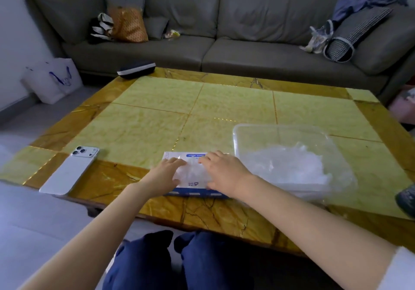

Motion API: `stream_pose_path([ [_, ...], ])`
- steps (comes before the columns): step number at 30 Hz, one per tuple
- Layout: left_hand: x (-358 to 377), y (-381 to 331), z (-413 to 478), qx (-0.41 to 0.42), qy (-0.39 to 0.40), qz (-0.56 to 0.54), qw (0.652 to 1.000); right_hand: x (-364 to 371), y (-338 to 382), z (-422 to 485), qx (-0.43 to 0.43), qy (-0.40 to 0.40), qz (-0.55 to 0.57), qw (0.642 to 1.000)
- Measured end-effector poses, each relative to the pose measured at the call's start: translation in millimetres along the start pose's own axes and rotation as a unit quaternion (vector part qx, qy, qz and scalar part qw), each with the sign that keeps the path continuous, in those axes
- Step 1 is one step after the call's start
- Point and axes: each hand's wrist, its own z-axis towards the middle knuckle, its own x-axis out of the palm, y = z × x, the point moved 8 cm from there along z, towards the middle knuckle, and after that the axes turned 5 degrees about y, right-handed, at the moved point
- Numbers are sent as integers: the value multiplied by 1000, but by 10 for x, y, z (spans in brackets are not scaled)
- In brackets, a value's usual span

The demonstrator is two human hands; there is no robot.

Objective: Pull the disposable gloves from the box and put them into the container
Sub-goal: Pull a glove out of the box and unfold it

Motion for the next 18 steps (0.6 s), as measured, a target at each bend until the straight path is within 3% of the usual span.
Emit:
stream_pose_path([
  [3, 3, 36, -14, 6, -6, -5, 1000, 104, 49, 107, 29, 37, -61, 997],
  [8, -2, 34, -9, 4, -28, 5, 1000, -49, 46, 225, 60, -16, -43, 997],
  [12, 1, 52, -4, -8, -31, -1, 1000, -225, -85, 155, 100, -24, 54, 993],
  [18, 0, 61, -6, -6, -45, -11, 999, -502, -530, 18, 156, -105, 174, 966],
])
